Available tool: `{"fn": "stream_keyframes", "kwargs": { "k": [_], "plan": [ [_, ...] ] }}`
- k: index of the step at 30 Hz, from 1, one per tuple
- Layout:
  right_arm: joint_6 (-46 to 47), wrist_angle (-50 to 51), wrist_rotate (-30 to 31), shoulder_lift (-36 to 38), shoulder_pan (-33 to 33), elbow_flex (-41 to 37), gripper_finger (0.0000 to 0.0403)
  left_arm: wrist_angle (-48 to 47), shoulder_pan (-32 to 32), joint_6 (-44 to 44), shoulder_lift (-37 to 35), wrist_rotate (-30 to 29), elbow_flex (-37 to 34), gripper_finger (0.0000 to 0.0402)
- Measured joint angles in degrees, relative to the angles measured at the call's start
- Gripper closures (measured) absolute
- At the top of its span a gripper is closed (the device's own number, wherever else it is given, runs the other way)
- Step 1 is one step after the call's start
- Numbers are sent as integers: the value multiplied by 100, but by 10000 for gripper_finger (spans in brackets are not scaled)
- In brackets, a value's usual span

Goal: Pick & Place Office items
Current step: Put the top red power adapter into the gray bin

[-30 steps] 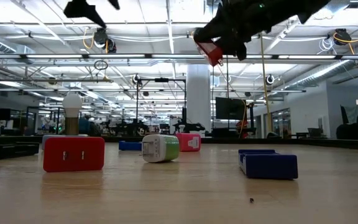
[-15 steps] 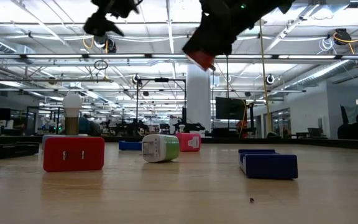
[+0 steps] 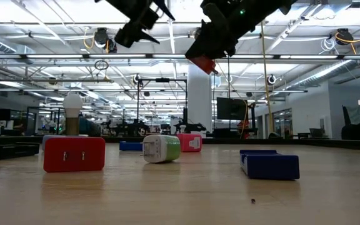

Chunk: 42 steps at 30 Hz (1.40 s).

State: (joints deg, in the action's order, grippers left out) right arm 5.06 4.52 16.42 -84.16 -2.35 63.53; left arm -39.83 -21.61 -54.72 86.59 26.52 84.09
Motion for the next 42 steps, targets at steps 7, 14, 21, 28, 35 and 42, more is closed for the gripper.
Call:
{"fn": "stream_keyframes", "kwargs": {
  "k": [7,14,21,28,35,42],
  "plan": [
    [-109,6,-13,-2,-63,-4,192,511,268,-290,601,176,-2,107],
    [-140,4,-23,-2,-66,-4,192,859,341,-397,868,159,-2,108],
    [-79,-54,-320,-2,-85,-4,192,841,331,-340,882,-196,-2,108],
    [-20,-527,-320,-2,-85,-7,193,832,333,-260,880,-349,-2,107],
    [67,-731,-315,0,-119,-7,193,836,354,-267,880,-426,-2,107],
    [135,-1010,-298,0,-122,-7,193,836,426,-393,880,-562,-2,108]
  ]
}}
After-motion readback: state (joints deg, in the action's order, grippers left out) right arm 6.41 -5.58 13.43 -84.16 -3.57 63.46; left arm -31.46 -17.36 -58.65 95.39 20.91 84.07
